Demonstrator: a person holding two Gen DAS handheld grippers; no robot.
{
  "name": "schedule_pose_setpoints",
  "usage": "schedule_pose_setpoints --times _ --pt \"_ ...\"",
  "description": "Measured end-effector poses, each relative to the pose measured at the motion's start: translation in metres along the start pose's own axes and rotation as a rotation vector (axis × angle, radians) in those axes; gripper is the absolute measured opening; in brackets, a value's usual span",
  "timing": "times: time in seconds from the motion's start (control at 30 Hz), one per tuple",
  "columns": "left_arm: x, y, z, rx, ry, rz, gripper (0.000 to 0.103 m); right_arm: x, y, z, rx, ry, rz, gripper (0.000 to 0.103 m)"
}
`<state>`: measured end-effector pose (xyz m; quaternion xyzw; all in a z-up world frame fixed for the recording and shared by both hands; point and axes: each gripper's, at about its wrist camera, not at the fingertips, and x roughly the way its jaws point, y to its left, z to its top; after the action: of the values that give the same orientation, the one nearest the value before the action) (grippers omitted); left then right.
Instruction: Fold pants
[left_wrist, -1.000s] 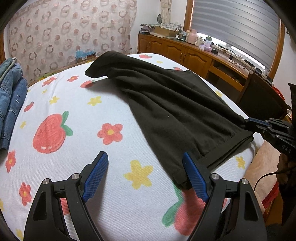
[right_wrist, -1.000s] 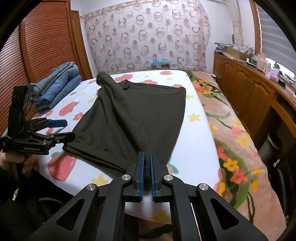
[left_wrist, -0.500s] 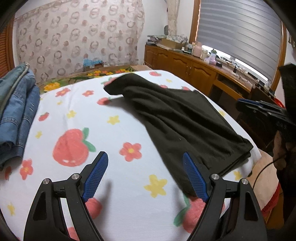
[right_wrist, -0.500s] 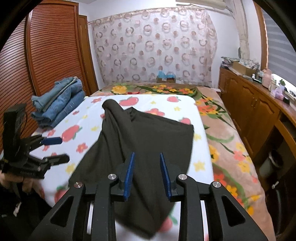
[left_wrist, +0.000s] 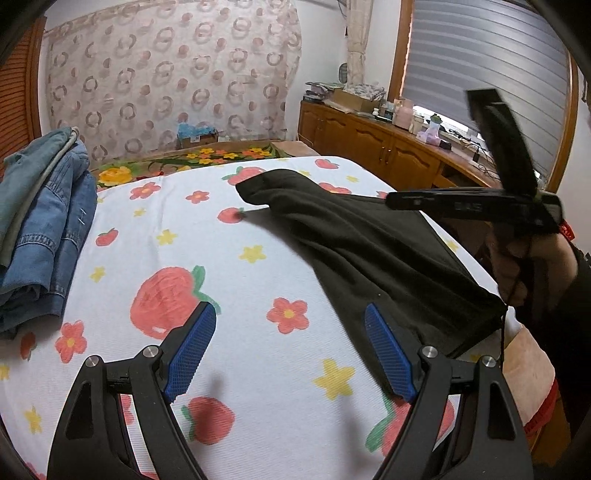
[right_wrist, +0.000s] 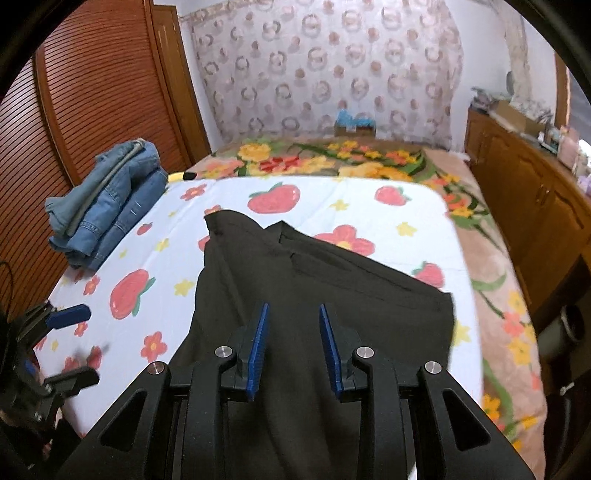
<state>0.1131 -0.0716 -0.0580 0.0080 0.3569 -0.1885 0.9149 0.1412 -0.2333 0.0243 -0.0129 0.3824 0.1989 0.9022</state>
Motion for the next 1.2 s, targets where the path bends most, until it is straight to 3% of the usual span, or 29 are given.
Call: schedule_pose_setpoints --times 0.17,0.67,0.7,0.73,0.83,1.03,1.2 --pt "0.002 0.003 -0.002 -0.008 0.006 0.004 0.084 0.017 -0.004 0.008 0.0 0.063 0.005 0.029" --pt "0.004 0.007 -0.007 -0.017 0.012 0.007 0.084 0.05 -0.005 0.023 0.045 0.131 0.086 0.029" --pt "0.004 0.008 -0.007 -0.018 0.013 0.009 0.084 0.051 -0.005 0.022 0.047 0.13 0.096 0.026" --pt "0.004 0.008 -0.009 -0.019 0.013 0.009 0.084 0.051 -0.003 0.023 0.044 0.128 0.106 0.013" --pt "0.003 0.012 -0.011 -0.03 0.012 0.005 0.084 0.047 0.004 0.022 0.023 0.11 0.105 0.005" --pt "0.001 0.015 -0.013 -0.037 0.012 0.014 0.084 0.023 0.032 0.019 -0.029 0.01 0.161 0.003" --pt "-0.006 0.021 -0.014 -0.05 0.002 0.025 0.084 0.019 0.059 0.004 -0.104 0.012 0.197 0.003"
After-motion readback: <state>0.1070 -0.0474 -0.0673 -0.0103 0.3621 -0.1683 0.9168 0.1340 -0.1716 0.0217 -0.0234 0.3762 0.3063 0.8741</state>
